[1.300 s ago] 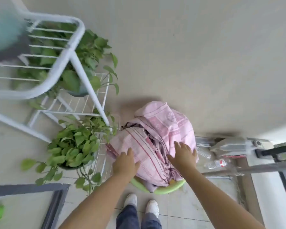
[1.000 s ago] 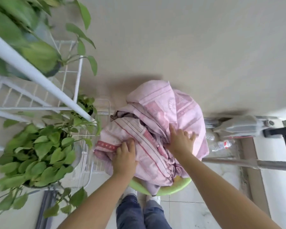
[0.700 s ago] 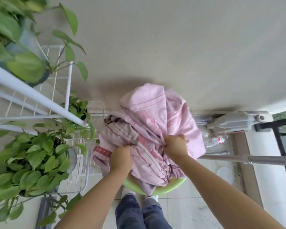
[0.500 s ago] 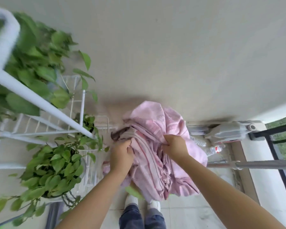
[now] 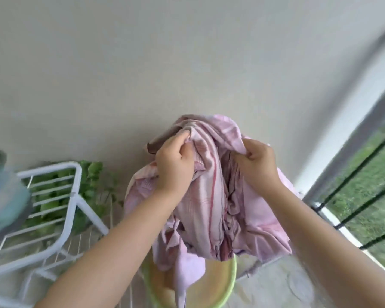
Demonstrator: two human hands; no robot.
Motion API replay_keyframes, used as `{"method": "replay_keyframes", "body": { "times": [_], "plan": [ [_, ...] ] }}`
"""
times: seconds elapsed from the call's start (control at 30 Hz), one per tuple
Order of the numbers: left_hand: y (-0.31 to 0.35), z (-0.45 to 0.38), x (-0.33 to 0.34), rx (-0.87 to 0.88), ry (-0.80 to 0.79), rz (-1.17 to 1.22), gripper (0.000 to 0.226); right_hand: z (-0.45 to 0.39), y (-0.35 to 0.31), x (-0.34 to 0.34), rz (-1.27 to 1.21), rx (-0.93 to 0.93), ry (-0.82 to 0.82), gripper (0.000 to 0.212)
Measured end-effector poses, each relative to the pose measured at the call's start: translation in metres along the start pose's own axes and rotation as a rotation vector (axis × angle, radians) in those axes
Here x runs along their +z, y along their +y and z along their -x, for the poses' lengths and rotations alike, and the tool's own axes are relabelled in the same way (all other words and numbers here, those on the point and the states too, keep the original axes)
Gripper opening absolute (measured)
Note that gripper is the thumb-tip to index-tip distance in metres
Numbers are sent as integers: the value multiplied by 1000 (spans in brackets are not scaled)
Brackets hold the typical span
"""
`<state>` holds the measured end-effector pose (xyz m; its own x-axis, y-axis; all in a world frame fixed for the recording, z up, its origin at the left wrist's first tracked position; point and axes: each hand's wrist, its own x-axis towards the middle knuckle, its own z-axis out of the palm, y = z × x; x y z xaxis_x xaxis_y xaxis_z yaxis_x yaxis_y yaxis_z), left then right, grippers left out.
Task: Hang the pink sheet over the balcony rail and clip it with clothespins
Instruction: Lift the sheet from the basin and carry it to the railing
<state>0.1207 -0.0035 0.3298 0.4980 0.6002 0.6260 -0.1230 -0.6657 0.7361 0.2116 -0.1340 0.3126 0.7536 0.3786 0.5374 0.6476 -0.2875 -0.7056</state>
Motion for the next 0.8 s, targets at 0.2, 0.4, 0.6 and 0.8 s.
{"method": "replay_keyframes", "body": {
  "times": [0.2,0.4,0.6,0.8],
  "plan": [
    [91,27,-5,291,-175,257,28,69,-63,-105,248,-36,283,30],
    [190,84,-15,474,-292,480,35,164,-125,-195,578,-106,608,27],
    [308,130,-16,633,-272,704,28,227,-191,-288,1053,-284,906,10],
    [422,151,-11,828,-228,863,24,252,-239,-376,1306,-340,1033,10]
  ]
}}
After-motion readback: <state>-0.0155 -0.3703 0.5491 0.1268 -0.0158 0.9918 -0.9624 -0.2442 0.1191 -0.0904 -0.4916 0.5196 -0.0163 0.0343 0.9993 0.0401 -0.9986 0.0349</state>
